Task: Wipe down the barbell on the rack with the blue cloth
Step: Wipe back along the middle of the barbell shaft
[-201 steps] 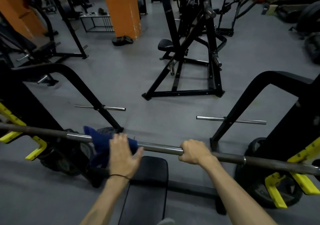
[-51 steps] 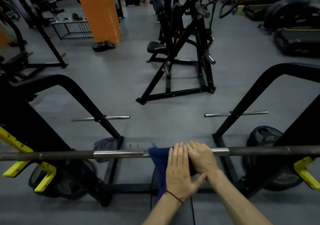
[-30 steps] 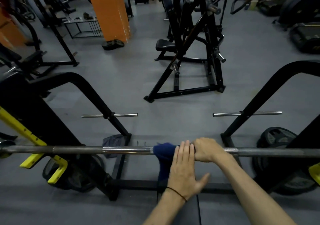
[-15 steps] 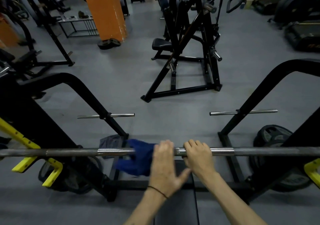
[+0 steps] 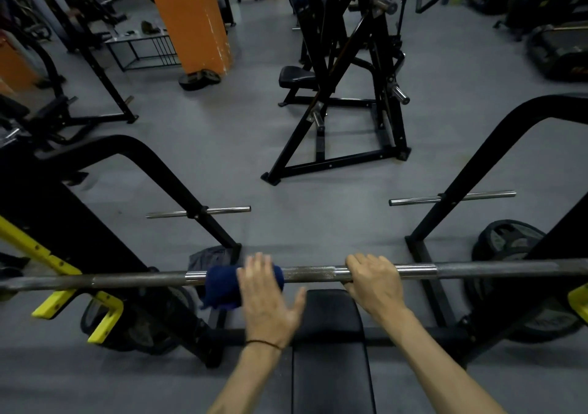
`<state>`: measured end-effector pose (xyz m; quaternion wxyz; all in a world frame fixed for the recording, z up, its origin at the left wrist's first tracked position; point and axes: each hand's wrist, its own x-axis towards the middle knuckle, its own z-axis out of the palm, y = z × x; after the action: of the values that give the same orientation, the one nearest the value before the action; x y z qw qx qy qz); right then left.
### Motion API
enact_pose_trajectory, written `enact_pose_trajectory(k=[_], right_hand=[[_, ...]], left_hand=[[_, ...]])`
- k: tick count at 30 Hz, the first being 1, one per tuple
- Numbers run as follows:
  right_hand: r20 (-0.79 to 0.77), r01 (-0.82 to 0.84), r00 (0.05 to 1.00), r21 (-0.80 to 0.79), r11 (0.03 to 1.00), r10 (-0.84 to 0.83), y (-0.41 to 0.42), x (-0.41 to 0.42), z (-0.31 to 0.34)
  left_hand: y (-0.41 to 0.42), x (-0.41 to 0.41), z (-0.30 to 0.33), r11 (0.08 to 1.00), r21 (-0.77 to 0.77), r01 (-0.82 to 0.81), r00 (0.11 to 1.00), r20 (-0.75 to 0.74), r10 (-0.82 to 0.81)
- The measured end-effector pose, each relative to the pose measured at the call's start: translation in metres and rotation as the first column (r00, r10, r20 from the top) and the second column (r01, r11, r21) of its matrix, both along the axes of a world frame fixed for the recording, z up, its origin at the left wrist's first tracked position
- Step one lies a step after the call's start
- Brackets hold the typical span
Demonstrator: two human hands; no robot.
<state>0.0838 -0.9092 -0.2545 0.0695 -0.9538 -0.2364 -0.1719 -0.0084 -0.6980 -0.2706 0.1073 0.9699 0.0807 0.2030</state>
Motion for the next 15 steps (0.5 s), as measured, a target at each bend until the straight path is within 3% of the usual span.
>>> enact_pose_trajectory(k=[4,7,12,15], right_hand=[[0.083,-0.013,0.996,-0.022,1.0,0.015,-0.004,0.003,-0.003],[0.125,-0.029,0.992,-0.011,1.0,0.03,-0.006,0.003,-0.004],[0.108,-0.055,0.993,0.005,0.998,0.054,-0.007,0.002,0.001],[0.157,-0.036,0.987,0.002,0.999,0.035,-0.004,0.002,0.004]], left_hand=[[-0.087,0.011,0.003,0.944,0.011,0.33,0.943,0.041,-0.33],[-0.06,0.005,0.008,0.918,0.039,0.395,0.917,0.035,-0.396],[0.069,-0.02,0.001,0.972,0.123,0.199,0.978,0.038,-0.205],[0.053,-0.011,0.002,0.998,0.057,-0.031,0.999,-0.031,0.033]])
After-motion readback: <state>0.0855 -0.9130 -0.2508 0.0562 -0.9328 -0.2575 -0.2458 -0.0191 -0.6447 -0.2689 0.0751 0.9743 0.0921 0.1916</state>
